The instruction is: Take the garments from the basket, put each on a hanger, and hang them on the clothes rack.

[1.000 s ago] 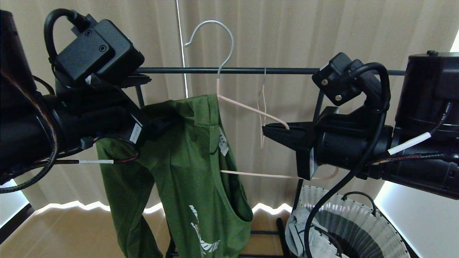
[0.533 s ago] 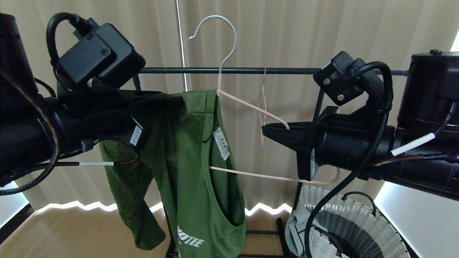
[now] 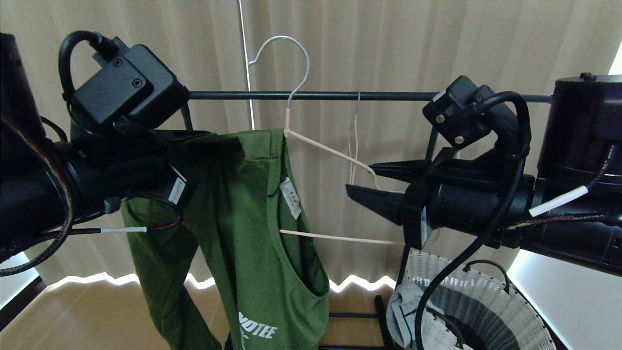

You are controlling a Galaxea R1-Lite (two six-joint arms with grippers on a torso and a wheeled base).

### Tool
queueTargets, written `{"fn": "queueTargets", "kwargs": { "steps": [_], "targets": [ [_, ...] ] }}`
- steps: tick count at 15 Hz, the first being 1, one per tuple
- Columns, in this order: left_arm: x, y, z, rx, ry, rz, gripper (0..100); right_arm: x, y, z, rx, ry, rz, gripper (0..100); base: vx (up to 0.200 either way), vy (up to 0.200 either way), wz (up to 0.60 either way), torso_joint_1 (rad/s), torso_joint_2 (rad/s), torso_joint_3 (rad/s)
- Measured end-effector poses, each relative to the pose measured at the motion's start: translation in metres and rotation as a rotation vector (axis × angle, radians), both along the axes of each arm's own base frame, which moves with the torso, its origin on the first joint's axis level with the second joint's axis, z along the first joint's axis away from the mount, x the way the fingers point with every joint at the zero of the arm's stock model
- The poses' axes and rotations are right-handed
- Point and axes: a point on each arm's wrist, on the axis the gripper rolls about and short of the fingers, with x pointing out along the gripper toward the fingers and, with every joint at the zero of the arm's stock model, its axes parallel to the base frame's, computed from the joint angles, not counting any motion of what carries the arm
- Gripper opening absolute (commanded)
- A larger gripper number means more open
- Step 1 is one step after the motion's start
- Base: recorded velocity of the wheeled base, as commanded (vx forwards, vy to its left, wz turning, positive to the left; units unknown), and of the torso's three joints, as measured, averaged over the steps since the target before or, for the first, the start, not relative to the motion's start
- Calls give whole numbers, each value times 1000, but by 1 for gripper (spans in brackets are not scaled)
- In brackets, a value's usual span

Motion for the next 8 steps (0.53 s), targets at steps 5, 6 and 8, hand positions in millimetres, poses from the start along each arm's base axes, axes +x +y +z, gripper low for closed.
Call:
{"fn": "queueTargets", "kwargs": {
  "steps": [5, 6, 8],
  "targets": [
    [7, 19, -4, 24, -3, 303, 0, -9, -13, -16, -19, 9, -15, 100, 0, 0, 0, 0, 0, 0],
    [7, 19, -4, 16, -2, 315, 0, -10, -15, -19, -19, 8, -15, 100, 0, 0, 0, 0, 0, 0],
    [7, 19, -2, -52, 8, 328, 0, -12, -17, -29, -29, 19, -15, 100, 0, 0, 0, 0, 0, 0]
  ]
}}
